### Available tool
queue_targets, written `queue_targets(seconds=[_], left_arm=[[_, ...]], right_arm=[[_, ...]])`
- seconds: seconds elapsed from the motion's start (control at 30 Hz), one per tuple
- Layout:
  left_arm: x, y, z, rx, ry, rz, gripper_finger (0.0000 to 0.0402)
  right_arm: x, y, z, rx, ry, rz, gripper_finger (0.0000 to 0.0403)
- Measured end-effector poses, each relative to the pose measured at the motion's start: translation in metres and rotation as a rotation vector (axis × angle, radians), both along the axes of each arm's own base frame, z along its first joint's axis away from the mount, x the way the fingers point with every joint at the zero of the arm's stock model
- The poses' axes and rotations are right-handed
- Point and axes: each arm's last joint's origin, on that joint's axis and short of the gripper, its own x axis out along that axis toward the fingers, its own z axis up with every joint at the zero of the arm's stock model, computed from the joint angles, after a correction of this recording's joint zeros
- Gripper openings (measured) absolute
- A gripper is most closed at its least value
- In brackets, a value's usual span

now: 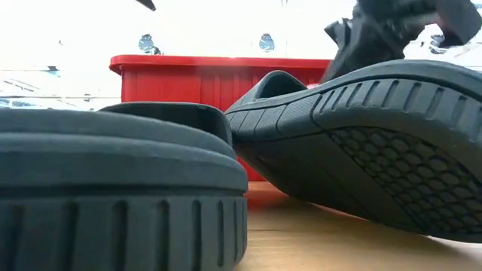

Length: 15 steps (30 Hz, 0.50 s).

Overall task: Pick and place slides into bin
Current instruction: Put the pink slide into the red container

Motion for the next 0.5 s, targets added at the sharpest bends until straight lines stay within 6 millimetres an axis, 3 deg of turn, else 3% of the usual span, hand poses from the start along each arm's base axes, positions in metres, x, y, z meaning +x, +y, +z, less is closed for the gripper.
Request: queue_targets(seconds=[0.2,0.5], left_arm=[[0.000,0.000,0.000,-0.006,-0.002,-0.015,0.0124],[0.000,0.000,0.000,-0.004,0.000,-0.016,0.0124]], right_arm=[[0.007,0.004,0.031,-0.005,-0.006,0.004,0.0000],[0.016,0.003,0.063,-0.023,-0.046,0.032,0.0000]])
